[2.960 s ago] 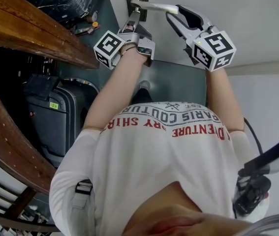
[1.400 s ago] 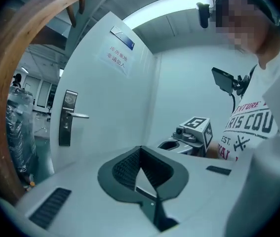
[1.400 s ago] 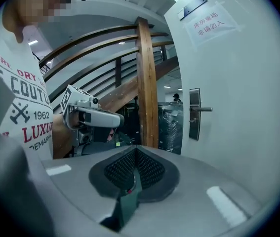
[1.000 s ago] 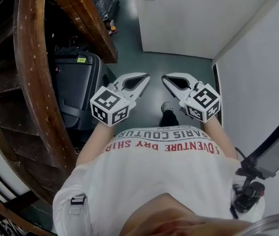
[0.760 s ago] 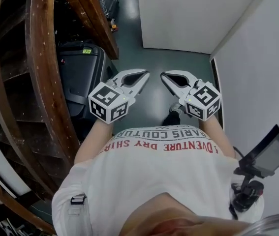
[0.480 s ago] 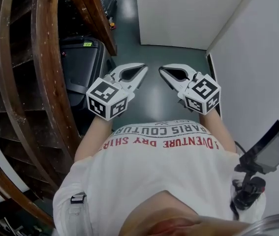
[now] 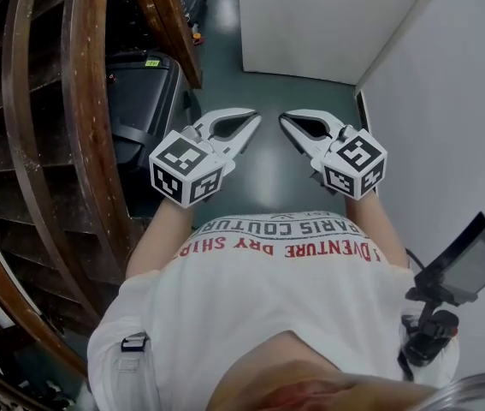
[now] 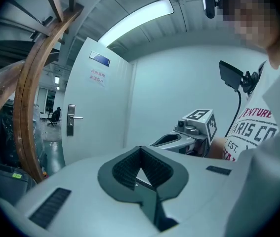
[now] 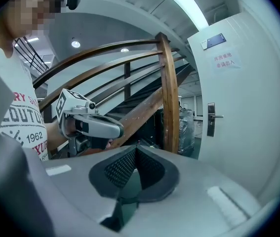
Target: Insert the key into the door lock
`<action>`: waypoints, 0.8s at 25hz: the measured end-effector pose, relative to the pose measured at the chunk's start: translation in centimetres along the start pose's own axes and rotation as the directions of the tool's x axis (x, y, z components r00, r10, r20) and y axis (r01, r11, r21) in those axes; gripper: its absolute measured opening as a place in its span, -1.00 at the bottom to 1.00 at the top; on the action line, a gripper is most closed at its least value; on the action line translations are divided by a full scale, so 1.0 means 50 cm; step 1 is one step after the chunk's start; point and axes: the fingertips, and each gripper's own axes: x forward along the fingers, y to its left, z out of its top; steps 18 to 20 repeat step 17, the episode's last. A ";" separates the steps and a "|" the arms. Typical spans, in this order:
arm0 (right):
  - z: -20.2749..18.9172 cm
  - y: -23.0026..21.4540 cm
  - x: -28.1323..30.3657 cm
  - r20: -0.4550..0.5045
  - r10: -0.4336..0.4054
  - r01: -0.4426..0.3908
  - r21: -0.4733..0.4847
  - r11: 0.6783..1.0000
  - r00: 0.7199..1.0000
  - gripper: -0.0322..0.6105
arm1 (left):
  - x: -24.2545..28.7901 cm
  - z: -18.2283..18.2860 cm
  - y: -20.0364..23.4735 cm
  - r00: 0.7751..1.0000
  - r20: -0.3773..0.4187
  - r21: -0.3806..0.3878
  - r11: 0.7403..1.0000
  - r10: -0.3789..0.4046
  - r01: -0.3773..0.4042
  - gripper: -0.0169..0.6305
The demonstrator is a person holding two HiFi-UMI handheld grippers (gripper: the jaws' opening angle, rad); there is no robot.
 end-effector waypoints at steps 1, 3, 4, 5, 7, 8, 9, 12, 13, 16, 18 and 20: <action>-0.001 0.003 -0.007 0.000 0.001 -0.001 0.000 1.000 1.000 -0.89 | 0.000 0.000 -0.008 1.000 0.000 -0.002 1.000 0.001 -0.001 -0.94; -0.006 0.010 -0.015 -0.001 -0.001 0.001 -0.001 1.000 1.000 -0.89 | -0.004 -0.004 -0.022 1.000 -0.004 -0.001 1.000 0.002 -0.002 -0.94; -0.008 0.016 -0.020 0.000 0.000 0.000 -0.003 1.000 1.000 -0.89 | -0.006 -0.007 -0.030 1.000 -0.005 -0.001 1.000 0.002 -0.002 -0.94; -0.009 0.022 -0.026 0.002 0.003 -0.003 -0.005 1.000 1.000 -0.89 | -0.008 -0.009 -0.039 1.000 -0.006 -0.003 1.000 0.002 -0.002 -0.94; -0.007 0.033 -0.036 0.004 0.015 -0.015 -0.014 1.000 1.000 -0.89 | -0.010 -0.009 -0.053 1.000 -0.007 -0.005 1.000 0.007 -0.007 -0.94; -0.005 0.038 -0.041 0.003 0.020 -0.020 -0.018 1.000 1.000 -0.89 | -0.011 -0.007 -0.059 1.000 -0.007 -0.006 1.000 0.010 -0.010 -0.94; -0.004 0.041 -0.045 0.001 0.023 -0.023 -0.020 1.000 1.000 -0.89 | -0.011 -0.004 -0.065 1.000 -0.007 -0.007 1.000 0.011 -0.011 -0.94; 0.002 0.045 -0.055 0.002 0.029 -0.028 -0.026 0.999 1.000 -0.89 | -0.011 0.001 -0.078 1.000 -0.007 -0.006 1.000 0.014 -0.014 -0.94; 0.004 0.046 -0.057 0.003 0.029 -0.029 -0.030 0.999 1.000 -0.89 | -0.011 0.002 -0.081 1.000 -0.008 -0.004 1.000 0.015 -0.015 -0.94; 0.008 0.047 -0.065 0.003 0.027 -0.027 -0.040 0.999 1.000 -0.89 | -0.011 0.006 -0.089 1.000 -0.007 -0.005 1.000 0.017 -0.017 -0.94; 0.009 0.047 -0.068 0.003 0.026 -0.026 -0.043 0.999 1.000 -0.89 | -0.011 0.007 -0.092 1.000 -0.006 -0.007 1.000 0.017 -0.017 -0.94; 0.009 0.047 -0.068 0.003 0.026 -0.026 -0.043 0.999 1.000 -0.89 | -0.011 0.007 -0.092 1.000 -0.006 -0.007 1.000 0.017 -0.017 -0.94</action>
